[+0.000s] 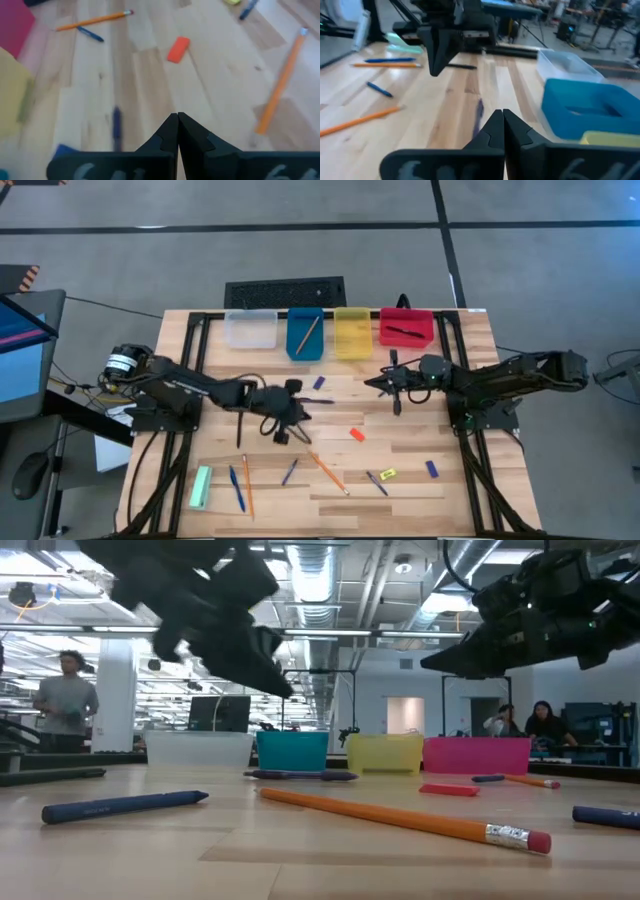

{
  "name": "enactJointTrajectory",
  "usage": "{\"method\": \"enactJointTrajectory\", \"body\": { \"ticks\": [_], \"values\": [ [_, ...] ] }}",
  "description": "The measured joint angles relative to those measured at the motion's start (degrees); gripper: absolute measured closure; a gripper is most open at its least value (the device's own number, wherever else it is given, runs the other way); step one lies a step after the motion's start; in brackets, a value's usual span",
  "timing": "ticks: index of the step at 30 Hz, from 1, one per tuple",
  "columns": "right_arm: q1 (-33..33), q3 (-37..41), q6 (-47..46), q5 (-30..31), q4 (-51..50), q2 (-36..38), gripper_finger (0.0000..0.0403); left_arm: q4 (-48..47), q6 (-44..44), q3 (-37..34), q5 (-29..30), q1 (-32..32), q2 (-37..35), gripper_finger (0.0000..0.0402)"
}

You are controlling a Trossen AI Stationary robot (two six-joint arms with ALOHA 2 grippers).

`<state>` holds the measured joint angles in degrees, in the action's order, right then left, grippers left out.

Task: Sort crayons/erasers/pens/pencils in bins
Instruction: Put the orange eraser into the transparent bin

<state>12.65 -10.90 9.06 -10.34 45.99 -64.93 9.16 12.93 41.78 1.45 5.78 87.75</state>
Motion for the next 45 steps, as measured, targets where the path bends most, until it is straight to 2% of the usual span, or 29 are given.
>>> {"method": "enactJointTrajectory", "body": {
  "ticks": [6,13,15,17,21,25,32,35,38,45],
  "values": [
    [0.17,0.00,0.00,2.21,-2.25,0.00,0.0395,4.57,4.83,1.44,-9.42,-6.00,4.87,0.0402],
    [-0.48,0.00,-2.92,3.09,-3.27,0.00,0.0395,5.86,8.37,5.55,-16.55,-7.86,12.33,0.0401],
    [-1.96,-0.02,-5.74,4.28,-4.47,0.00,0.0395,6.75,8.43,4.80,-16.02,-7.94,12.80,0.0401],
    [-4.46,-0.32,-7.73,8.10,-6.41,0.00,0.0395,8.63,8.38,3.33,-14.21,-7.94,12.78,0.0402],
    [-10.27,-3.72,-10.57,16.48,-15.73,0.00,0.0395,16.40,5.61,-0.54,-13.13,-7.94,12.28,0.0401],
    [-15.90,-7.78,-17.57,21.78,-26.30,0.00,0.0395,25.09,2.86,-5.69,-13.11,-7.94,12.28,0.0402],
    [-25.22,-12.06,-31.39,28.80,-37.00,0.00,0.0382,49.87,-3.05,-14.31,-12.55,-9.13,12.27,0.0401],
    [-28.94,-15.03,-38.59,34.01,-44.89,-0.68,0.0375,57.48,-4.47,-16.80,-12.59,-9.25,12.27,0.0402],
    [-32.31,-19.11,-44.40,37.82,-51.65,-3.00,0.0368,58.52,-5.00,-17.53,-12.59,-9.25,12.27,0.0402],
    [-35.36,-26.28,-54.62,38.65,-57.88,-13.97,0.0342,57.47,-6.00,-17.68,-11.18,-9.27,12.27,0.0401]
  ]
}}
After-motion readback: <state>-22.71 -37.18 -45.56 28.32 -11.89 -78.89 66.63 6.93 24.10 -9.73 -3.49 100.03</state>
